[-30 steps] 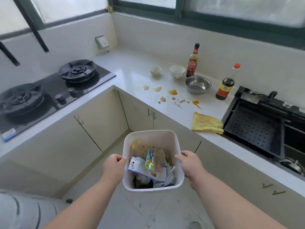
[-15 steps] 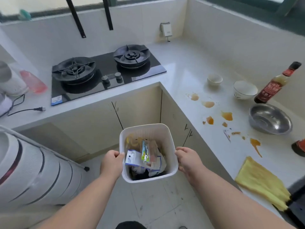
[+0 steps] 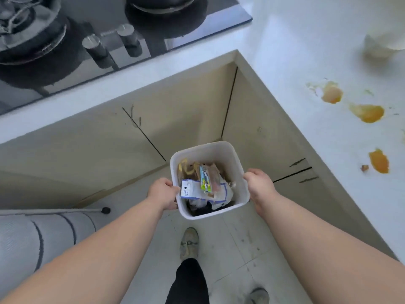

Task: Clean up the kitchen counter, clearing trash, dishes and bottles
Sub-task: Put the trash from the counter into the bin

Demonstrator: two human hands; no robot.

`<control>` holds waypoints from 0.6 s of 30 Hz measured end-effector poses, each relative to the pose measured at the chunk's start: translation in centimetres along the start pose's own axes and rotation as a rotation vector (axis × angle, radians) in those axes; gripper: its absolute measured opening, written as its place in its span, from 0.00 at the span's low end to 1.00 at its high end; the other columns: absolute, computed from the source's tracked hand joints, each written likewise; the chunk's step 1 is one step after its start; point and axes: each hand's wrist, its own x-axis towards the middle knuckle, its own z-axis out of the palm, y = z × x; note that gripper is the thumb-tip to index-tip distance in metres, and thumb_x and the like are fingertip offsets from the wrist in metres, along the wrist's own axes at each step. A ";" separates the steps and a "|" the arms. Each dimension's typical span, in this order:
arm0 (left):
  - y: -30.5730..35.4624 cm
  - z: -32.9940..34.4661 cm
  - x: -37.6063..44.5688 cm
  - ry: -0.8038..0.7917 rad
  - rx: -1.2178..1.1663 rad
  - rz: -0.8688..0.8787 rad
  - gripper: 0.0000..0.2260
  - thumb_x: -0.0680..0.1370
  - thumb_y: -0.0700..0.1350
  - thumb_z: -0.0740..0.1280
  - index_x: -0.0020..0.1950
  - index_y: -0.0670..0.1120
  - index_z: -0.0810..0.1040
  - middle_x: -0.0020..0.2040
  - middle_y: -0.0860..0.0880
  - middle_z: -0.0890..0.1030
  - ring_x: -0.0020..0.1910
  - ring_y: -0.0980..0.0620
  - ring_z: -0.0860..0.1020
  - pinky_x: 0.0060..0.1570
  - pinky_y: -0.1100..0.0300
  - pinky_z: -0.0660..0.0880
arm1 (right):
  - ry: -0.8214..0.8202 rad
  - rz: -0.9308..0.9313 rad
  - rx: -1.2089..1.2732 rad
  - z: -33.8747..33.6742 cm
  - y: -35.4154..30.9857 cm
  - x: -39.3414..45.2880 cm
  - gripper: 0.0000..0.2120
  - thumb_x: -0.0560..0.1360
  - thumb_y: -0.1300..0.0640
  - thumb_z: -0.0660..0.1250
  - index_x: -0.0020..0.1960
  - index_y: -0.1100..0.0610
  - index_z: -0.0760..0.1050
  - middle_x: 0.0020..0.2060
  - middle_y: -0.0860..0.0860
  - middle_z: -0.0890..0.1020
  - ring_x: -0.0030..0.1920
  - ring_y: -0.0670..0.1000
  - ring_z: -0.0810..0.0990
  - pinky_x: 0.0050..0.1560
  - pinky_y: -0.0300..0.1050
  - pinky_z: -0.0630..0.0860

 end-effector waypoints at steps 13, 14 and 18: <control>-2.3 6.6 23.2 -0.234 -0.190 -0.156 0.13 0.71 0.39 0.72 0.55 0.39 0.85 0.52 0.39 0.87 0.46 0.44 0.84 0.56 0.48 0.85 | 0.047 0.026 -0.122 10.4 3.7 22.3 0.27 0.66 0.46 0.70 0.61 0.56 0.82 0.55 0.54 0.87 0.54 0.58 0.85 0.50 0.48 0.80; -2.7 7.0 24.1 -0.232 -0.194 -0.172 0.17 0.69 0.40 0.72 0.57 0.40 0.85 0.56 0.39 0.86 0.49 0.42 0.84 0.58 0.47 0.84 | 0.034 0.013 -0.147 10.8 3.7 23.0 0.24 0.66 0.46 0.69 0.60 0.56 0.82 0.54 0.54 0.87 0.53 0.58 0.85 0.50 0.48 0.81; -4.1 8.5 26.7 -0.208 -0.213 -0.220 0.27 0.62 0.45 0.73 0.61 0.41 0.84 0.64 0.38 0.83 0.64 0.38 0.82 0.56 0.51 0.84 | 0.003 0.021 -0.205 11.7 4.2 25.8 0.34 0.65 0.43 0.69 0.69 0.53 0.77 0.60 0.54 0.84 0.58 0.58 0.84 0.62 0.56 0.82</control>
